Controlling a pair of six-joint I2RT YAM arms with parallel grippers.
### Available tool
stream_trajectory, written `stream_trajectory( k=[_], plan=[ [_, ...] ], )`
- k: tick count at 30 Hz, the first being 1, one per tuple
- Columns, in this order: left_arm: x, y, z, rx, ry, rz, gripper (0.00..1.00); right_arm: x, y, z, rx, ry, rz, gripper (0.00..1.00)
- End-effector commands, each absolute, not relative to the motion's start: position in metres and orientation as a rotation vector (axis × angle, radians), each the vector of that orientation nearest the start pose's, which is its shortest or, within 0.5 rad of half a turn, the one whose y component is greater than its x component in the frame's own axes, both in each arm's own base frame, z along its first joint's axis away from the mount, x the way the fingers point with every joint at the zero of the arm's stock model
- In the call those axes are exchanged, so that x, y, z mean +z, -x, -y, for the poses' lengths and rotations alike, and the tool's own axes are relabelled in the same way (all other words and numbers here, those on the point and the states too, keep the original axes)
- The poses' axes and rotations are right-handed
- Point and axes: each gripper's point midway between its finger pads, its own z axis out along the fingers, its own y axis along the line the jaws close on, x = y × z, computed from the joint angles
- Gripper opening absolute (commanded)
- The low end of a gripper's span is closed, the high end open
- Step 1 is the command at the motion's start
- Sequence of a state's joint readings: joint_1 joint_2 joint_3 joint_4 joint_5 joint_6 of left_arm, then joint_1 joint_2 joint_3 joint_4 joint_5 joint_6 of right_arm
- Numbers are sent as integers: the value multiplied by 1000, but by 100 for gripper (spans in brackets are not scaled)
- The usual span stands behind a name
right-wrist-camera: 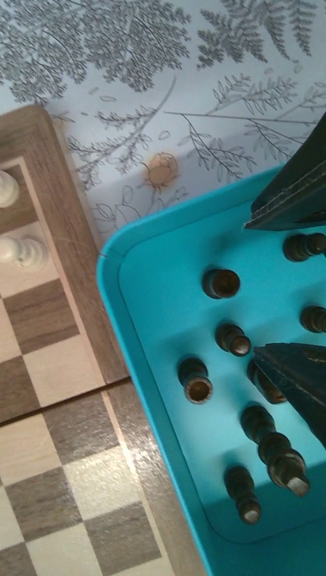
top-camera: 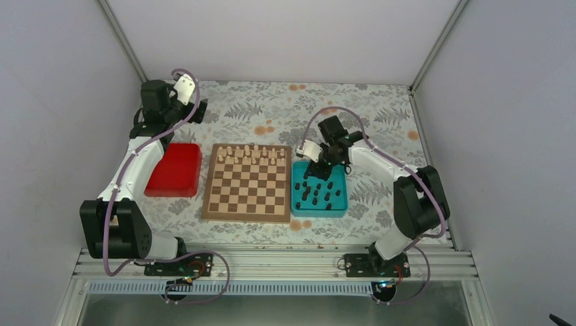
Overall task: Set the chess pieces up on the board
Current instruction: Pick up the chess piece from the storage box.
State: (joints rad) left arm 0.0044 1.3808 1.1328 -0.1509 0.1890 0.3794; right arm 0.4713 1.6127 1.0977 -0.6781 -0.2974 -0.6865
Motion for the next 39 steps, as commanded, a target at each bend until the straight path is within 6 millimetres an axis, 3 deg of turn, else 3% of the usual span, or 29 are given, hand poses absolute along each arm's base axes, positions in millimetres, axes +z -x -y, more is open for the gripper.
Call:
stream_trajectory(
  k=[1, 4, 10, 30, 39],
  plan=[
    [291, -448, 28, 91, -487, -1856, 100, 93, -312, -222, 332, 1561, -2199, 44],
    [288, -448, 28, 90, -495, -1859, 100, 91, -309, -227, 332, 1581, -2184, 44],
    [283, -450, 29, 87, -506, -1866, 100, 68, -304, -230, 349, 1635, -2235, 42],
    [272, -450, 30, 78, -515, -1876, 100, 36, -309, -225, 291, 1642, -2286, 33],
    [270, -449, 32, 72, -525, -1877, 100, 45, -309, -224, 291, 1631, -2286, 10]
  ],
)
